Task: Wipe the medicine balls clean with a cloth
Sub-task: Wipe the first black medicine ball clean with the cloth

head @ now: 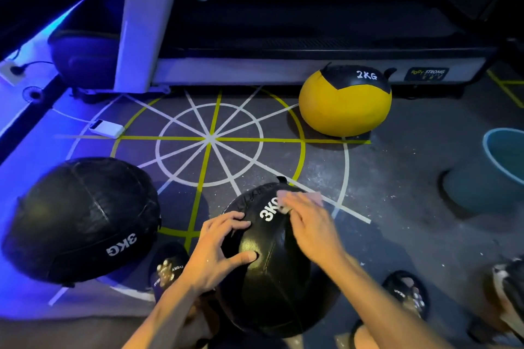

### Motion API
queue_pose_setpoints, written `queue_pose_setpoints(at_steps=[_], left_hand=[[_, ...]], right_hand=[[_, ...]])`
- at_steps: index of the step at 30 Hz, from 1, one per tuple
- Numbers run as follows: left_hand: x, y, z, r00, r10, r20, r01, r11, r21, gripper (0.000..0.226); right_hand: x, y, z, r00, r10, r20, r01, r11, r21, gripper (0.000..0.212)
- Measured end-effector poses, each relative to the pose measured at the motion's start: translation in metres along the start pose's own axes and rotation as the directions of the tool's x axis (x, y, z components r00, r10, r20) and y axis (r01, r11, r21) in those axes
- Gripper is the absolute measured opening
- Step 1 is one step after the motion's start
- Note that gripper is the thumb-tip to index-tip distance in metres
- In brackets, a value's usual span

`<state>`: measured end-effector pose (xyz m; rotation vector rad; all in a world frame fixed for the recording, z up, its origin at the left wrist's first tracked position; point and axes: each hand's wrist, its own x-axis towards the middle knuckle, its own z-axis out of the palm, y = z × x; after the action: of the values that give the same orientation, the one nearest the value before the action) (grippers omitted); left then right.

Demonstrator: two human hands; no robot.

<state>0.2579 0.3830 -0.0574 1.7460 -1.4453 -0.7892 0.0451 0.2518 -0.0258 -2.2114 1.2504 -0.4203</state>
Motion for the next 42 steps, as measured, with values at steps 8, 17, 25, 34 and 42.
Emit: queue_pose_setpoints(at_steps=[8,17,25,34,42], left_hand=[[-0.005,-0.001,0.007,0.999,-0.037,0.001,0.037,0.999,-0.027,0.085],[-0.004,0.002,0.009,0.998,0.019,0.052,-0.022,0.998,0.054,0.085],[-0.005,0.003,0.013,0.997,0.035,0.067,-0.037,0.999,0.03,0.083],[-0.004,0.004,0.013,0.997,0.019,0.074,-0.021,0.999,0.026,0.085],[-0.006,0.007,0.017,0.998,0.008,0.066,-0.008,1.0,0.0,0.084]], right_hand=[[-0.044,-0.01,0.008,0.814,-0.565,0.134,0.577,0.813,-0.08,0.045],[0.055,0.032,-0.013,0.995,0.073,0.069,-0.069,0.996,-0.057,0.033],[0.029,0.008,-0.005,0.94,-0.258,0.221,0.264,0.964,0.003,0.034],[0.019,-0.022,0.0,0.883,-0.367,0.293,0.345,0.93,0.125,0.037],[0.074,0.011,0.001,0.986,0.067,0.152,-0.065,0.998,-0.017,0.037]])
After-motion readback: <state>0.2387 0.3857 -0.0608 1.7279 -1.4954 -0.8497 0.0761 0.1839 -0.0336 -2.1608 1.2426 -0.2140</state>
